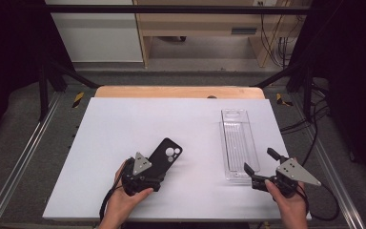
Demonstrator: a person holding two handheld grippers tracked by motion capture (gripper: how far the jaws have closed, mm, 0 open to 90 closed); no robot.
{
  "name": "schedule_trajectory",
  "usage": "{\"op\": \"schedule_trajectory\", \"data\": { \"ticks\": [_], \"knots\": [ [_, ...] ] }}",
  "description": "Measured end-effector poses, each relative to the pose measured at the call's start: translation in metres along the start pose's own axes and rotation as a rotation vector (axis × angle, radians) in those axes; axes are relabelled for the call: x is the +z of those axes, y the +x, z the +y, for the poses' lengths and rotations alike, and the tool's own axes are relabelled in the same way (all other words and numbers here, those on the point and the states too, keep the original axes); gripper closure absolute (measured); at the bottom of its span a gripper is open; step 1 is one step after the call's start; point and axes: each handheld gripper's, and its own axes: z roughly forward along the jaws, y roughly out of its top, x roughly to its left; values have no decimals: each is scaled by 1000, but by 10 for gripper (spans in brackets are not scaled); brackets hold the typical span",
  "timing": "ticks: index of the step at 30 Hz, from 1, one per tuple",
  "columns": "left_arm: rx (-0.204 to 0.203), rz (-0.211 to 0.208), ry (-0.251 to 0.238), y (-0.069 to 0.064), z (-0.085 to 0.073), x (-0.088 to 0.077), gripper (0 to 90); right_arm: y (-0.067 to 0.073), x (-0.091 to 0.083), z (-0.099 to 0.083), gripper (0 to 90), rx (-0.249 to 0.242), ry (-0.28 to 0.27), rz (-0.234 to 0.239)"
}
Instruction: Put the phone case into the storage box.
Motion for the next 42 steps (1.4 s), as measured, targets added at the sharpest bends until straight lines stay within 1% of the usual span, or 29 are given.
{"op": "schedule_trajectory", "data": {
  "ticks": [4, 6, 8, 10, 12, 15, 16, 18, 19, 20, 22, 26, 30, 32, 37, 38, 40, 42],
  "knots": [
    [-11, 30, -47, 4, 1, -4, 154, 2, 1, 1, 38, 1, 4, -4],
    [-13, 39, -61, 6, 0, -6, 153, 3, 1, 1, 38, 3, 7, -10],
    [-17, 41, -59, 8, 0, -6, 153, 4, 3, 1, 41, 0, 16, -23],
    [-14, 57, -61, 10, -1, -7, 153, 5, 4, 2, 46, 6, 25, -42],
    [-15, 63, -71, 11, -1, -8, 153, 7, 4, 4, 46, 7, 25, -55],
    [-3, 80, -89, 11, 0, -9, 153, 11, 5, 8, 50, 4, 19, -75],
    [-1, 85, -94, 11, 0, -10, 153, 14, 6, 11, 55, -2, 23, -91],
    [-4, 90, -106, 12, 0, -11, 153, 22, 8, 18, 61, -34, 33, -163],
    [-5, 92, -113, 12, 0, -11, 153, 26, 10, 22, 73, -42, 48, -178],
    [-2, 96, -117, 12, 0, -11, 153, 30, 13, 27, 98, -53, 65, -174],
    [-3, 98, -126, 12, 0, -12, 153, 40, 19, 34, 96, -60, 85, -166],
    [-6, 103, -140, 14, -1, -15, 153, 59, 37, 48, 96, -44, 124, -102],
    [1, 114, -150, 15, -1, -16, 152, 73, 55, 62, 96, -55, 156, -62],
    [3, 115, -154, 15, -1, -17, 152, 78, 62, 67, 96, -54, 167, -45],
    [13, 118, -169, 13, 0, -18, 152, 85, 78, 78, 92, -13, 184, 9],
    [16, 119, -169, 13, 0, -18, 152, 87, 80, 80, 90, -9, 194, 18],
    [22, 119, -174, 12, 1, -18, 152, 90, 84, 85, 91, -8, 203, 34],
    [25, 124, -170, 11, 1, -18, 152, 92, 88, 89, 92, -20, 216, 42]
  ]
}}
